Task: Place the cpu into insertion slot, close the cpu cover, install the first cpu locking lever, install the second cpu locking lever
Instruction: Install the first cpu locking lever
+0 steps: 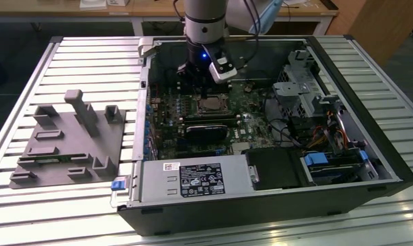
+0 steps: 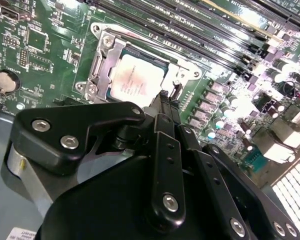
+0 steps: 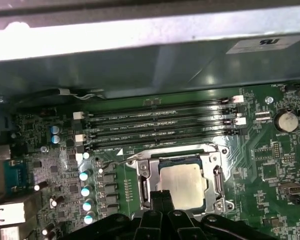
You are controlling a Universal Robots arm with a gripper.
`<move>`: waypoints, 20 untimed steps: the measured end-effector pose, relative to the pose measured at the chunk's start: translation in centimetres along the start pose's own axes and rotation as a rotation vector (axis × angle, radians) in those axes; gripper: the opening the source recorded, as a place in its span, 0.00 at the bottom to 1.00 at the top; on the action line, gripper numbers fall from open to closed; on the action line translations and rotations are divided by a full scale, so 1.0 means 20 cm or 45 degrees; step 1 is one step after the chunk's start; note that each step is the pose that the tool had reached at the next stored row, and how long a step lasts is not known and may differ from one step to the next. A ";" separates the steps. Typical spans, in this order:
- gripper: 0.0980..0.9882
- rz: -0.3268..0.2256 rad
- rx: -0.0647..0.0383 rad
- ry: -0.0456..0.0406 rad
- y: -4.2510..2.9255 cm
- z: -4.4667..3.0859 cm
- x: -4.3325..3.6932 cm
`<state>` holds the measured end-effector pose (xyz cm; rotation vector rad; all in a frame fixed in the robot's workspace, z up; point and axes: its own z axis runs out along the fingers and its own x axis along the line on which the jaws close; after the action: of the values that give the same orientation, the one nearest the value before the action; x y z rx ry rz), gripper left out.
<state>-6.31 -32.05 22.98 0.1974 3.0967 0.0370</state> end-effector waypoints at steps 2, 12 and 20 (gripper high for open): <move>0.01 0.000 0.000 0.000 0.000 -0.013 0.000; 0.01 0.000 0.000 0.000 0.003 -0.092 -0.003; 0.01 0.000 0.000 -0.001 -0.011 -0.096 0.101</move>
<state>-8.41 -32.05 24.81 0.1976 3.0961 0.0372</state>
